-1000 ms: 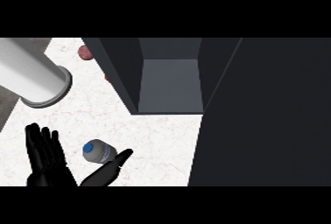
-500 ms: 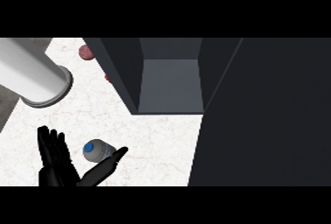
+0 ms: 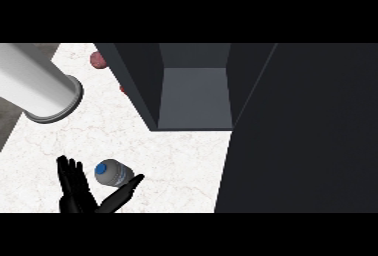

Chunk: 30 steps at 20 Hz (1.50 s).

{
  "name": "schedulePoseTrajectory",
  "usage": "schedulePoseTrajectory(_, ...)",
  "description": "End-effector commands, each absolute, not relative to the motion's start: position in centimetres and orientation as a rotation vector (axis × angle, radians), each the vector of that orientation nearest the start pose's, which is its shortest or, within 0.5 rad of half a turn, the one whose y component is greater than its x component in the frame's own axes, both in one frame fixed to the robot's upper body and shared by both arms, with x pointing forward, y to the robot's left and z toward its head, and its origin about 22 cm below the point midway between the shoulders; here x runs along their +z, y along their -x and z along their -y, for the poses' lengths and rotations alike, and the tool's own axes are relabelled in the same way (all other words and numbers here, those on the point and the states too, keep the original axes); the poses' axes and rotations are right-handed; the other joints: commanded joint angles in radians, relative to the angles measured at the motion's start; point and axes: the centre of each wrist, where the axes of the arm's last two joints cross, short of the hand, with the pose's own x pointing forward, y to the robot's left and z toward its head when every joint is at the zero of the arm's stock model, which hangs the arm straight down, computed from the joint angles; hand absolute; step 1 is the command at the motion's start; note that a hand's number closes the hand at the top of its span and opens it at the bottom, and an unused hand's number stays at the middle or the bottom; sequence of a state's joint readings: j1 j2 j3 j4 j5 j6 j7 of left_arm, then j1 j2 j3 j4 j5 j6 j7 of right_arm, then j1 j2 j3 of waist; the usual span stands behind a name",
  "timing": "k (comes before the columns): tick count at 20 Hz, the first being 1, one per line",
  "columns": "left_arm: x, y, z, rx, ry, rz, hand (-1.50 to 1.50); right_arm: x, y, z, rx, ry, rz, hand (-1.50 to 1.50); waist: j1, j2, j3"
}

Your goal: Pick up the bottled water, place it into the cabinet and close the cabinet

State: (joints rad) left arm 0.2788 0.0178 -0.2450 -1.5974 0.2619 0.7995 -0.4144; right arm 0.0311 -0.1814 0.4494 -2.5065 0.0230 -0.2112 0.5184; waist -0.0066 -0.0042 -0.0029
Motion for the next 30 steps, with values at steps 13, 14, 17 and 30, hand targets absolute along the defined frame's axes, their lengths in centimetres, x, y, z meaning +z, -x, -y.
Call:
schedulePoseTrajectory(13, -13.5, -16.1, -22.7, 0.635, -0.473, 1.583, -1.5, 21.4, -9.8, 18.3, 0.205, -0.23, 1.953, -1.5, -0.001, 0.002, 0.001)
schedulePoseTrajectory(14, -13.5, -16.0, -23.2, 0.622, -0.491, 1.58, -1.5, 21.4, -8.6, 18.6, 0.191, -0.252, 1.946, -1.5, -0.005, 0.001, 0.002)
schedulePoseTrajectory(17, -14.9, -16.0, -22.6, 0.667, -0.466, 1.602, -1.5, 21.5, -9.8, 18.3, 0.204, -0.249, 1.963, -1.5, -0.001, 0.002, 0.002)
schedulePoseTrajectory(30, -15.6, -20.1, -21.1, 0.724, -0.37, 1.634, -1.5, 20.8, -9.6, 19.3, 0.174, -0.22, 1.944, -1.5, -0.006, 0.003, 0.002)
